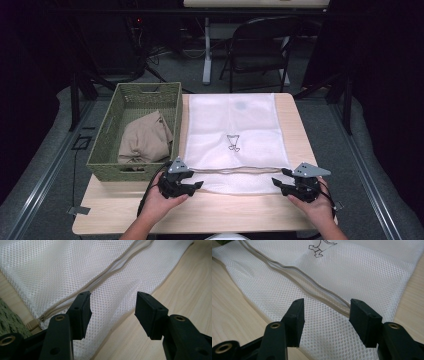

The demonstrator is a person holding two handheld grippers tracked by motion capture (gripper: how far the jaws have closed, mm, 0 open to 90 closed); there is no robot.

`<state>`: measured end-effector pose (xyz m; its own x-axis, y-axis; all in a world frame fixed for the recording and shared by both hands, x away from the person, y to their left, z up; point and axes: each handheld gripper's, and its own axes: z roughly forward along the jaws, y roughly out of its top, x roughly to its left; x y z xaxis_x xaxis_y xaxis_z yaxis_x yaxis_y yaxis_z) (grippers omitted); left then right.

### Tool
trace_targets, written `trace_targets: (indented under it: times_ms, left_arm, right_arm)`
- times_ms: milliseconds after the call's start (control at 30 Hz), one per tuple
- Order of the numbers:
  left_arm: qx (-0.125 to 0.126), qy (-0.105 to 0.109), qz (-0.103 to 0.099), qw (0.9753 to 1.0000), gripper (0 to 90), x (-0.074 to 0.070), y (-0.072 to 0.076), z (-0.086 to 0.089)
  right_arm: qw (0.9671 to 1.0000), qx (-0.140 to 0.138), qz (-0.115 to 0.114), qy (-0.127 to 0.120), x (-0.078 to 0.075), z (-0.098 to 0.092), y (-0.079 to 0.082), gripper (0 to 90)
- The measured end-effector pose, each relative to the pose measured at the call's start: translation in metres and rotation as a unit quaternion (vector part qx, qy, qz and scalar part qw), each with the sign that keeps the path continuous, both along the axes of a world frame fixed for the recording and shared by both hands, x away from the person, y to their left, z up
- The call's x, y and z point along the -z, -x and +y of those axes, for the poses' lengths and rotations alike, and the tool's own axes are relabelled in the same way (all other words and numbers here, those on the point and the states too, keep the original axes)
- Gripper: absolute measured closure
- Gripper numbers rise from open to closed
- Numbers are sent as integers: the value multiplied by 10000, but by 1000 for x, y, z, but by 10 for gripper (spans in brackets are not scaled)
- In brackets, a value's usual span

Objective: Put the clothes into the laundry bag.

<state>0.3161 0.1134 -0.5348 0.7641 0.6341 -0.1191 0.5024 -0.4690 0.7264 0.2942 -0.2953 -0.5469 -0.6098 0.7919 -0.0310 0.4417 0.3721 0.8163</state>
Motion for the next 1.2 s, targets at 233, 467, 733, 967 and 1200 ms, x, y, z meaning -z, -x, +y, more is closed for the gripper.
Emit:
trace_targets:
  times_ms: [233, 467, 733, 967, 1200]
  left_arm:
    - [67, -27, -2, 10000, 464, -3, 3, 0]
    - [56, 104, 86, 9999, 481, -6, 4, 0]
    - [-44, 193, 57, 9998, 473, -13, 4, 3]
    - [-107, 209, -76, 9997, 438, -39, 4, 4]
    - [-280, 390, 33, 9988, 414, -57, -6, 9]
  right_arm:
    - [10000, -23, -36, 5, -2, 1, 2, 456]
    - [10000, -46, -48, 46, -2, 3, 2, 456]
    - [10000, -52, -28, 30, -1, 2, 2, 456]
    - [9999, -105, -17, 111, 0, 8, 4, 443]
    - [9996, -74, -65, 249, -1, 10, 4, 440]
